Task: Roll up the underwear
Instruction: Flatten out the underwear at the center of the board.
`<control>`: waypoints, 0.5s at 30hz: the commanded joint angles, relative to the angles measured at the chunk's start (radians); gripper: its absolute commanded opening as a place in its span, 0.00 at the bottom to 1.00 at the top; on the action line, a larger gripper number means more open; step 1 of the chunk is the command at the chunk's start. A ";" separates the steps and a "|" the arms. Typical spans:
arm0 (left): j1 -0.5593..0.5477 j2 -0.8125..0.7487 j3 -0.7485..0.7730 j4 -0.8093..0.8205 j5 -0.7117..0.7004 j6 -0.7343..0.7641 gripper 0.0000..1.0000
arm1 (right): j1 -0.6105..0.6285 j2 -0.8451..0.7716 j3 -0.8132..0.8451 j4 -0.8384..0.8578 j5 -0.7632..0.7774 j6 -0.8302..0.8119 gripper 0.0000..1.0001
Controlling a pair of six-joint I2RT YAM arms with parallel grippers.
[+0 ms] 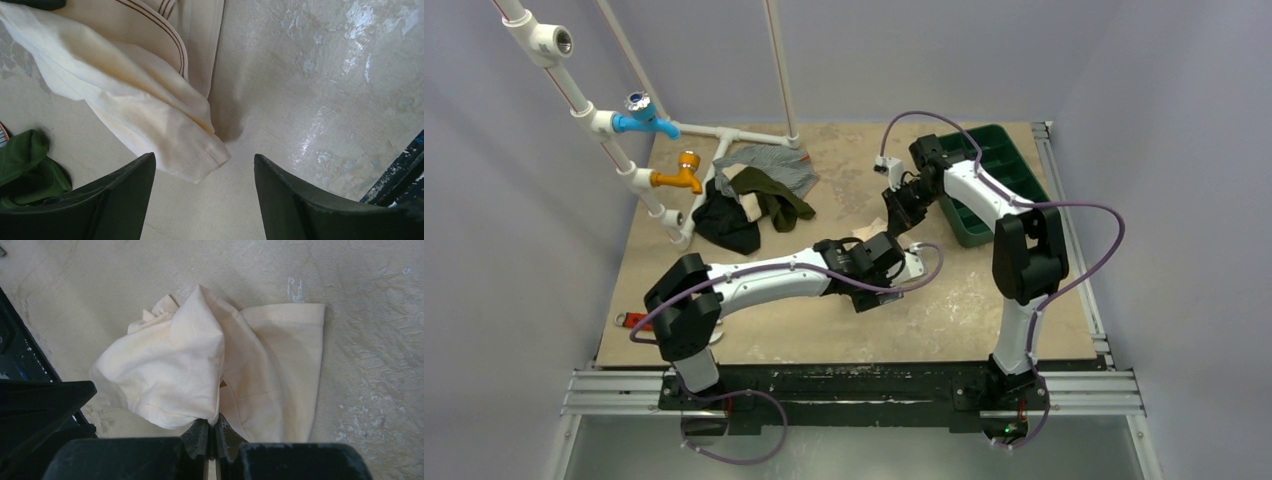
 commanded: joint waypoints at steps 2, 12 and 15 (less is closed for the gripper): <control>-0.051 0.055 0.040 -0.009 -0.159 0.009 0.70 | -0.019 -0.012 0.038 -0.004 -0.050 0.009 0.00; -0.081 0.120 0.042 0.031 -0.297 0.049 0.52 | -0.029 -0.020 0.012 0.002 -0.068 0.002 0.00; -0.081 0.129 0.039 0.052 -0.307 0.064 0.42 | -0.029 -0.023 0.009 0.002 -0.075 0.000 0.00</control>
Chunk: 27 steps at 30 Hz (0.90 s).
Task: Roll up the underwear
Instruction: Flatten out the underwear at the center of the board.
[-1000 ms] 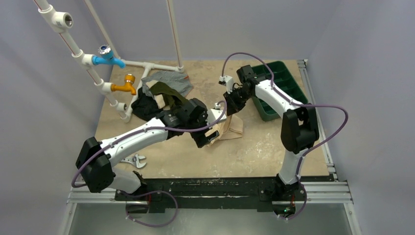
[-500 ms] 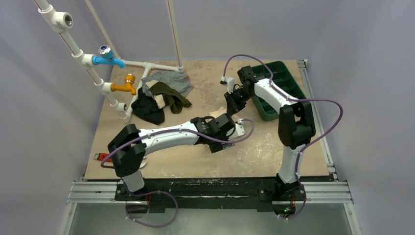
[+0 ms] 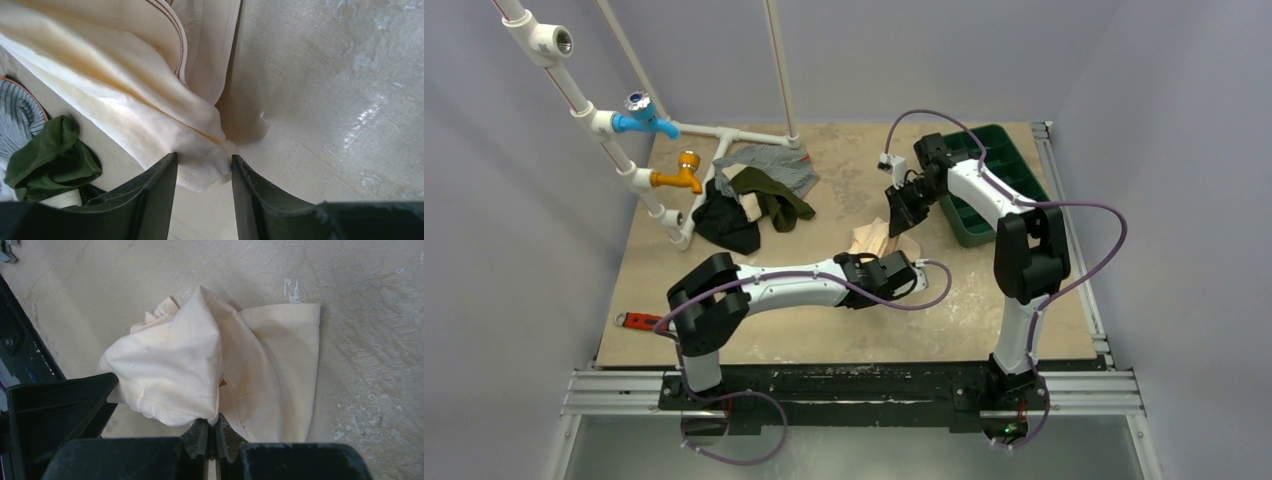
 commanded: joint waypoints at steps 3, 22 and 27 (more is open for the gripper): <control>-0.001 0.012 0.047 0.043 -0.062 0.043 0.31 | -0.004 -0.024 0.006 -0.002 -0.052 -0.004 0.00; 0.290 -0.327 0.054 -0.070 0.350 0.045 0.00 | -0.003 -0.195 0.061 -0.195 0.025 -0.206 0.00; 0.405 -0.430 0.122 -0.123 0.470 0.036 0.00 | -0.003 -0.237 0.179 -0.296 0.079 -0.271 0.00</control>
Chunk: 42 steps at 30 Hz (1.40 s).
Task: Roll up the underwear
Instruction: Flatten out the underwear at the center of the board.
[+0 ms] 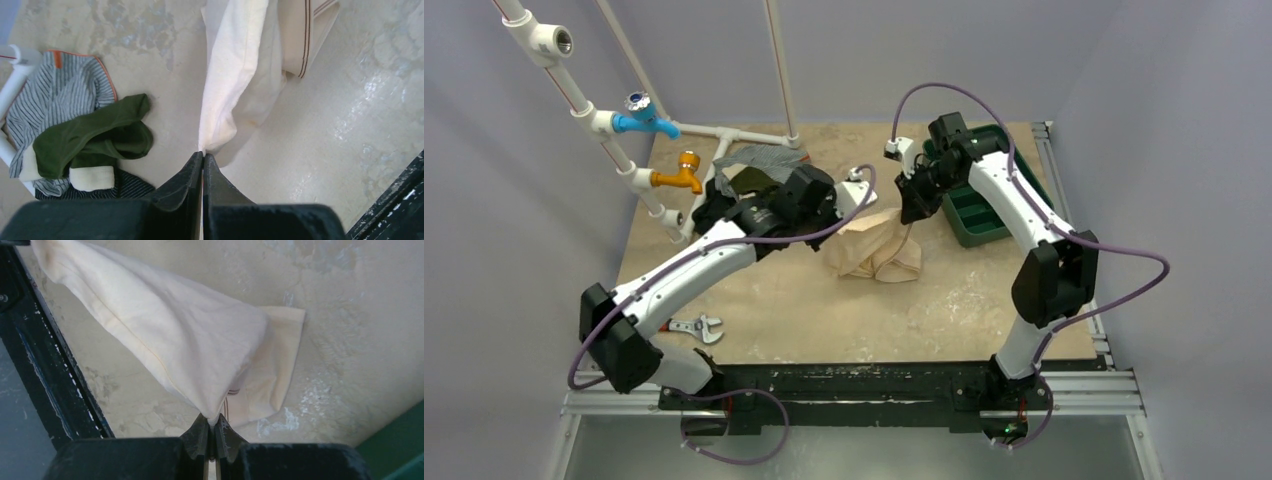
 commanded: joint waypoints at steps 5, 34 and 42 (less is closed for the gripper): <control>0.121 -0.104 0.138 -0.077 0.234 -0.020 0.00 | -0.001 -0.101 0.175 -0.133 0.061 -0.085 0.00; 0.157 -0.200 0.163 -0.026 0.210 -0.143 0.00 | 0.028 -0.221 0.056 -0.173 -0.098 -0.192 0.26; 0.158 -0.235 0.002 0.017 0.164 -0.130 0.00 | 0.059 -0.284 -0.312 0.208 -0.407 -0.101 0.52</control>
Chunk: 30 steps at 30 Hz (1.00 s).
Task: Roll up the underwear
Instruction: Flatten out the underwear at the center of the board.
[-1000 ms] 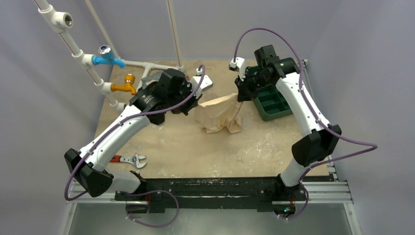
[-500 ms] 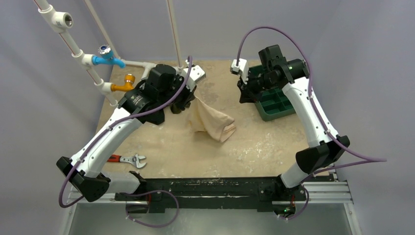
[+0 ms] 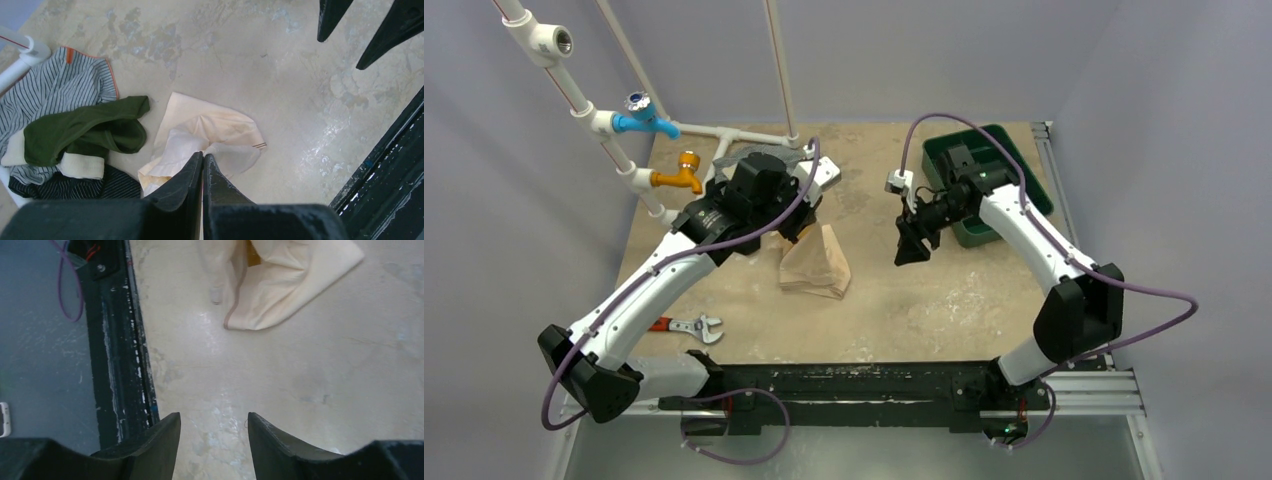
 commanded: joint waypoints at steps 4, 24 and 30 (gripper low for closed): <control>0.018 -0.003 -0.054 0.073 -0.035 -0.069 0.00 | 0.111 -0.022 -0.195 0.468 -0.259 0.173 0.52; 0.037 0.048 0.057 0.016 0.069 -0.170 0.00 | 0.217 0.192 -0.388 1.177 -0.175 0.554 0.65; 0.044 0.042 0.057 0.020 0.057 -0.174 0.00 | 0.245 0.233 -0.381 1.177 -0.191 0.565 0.61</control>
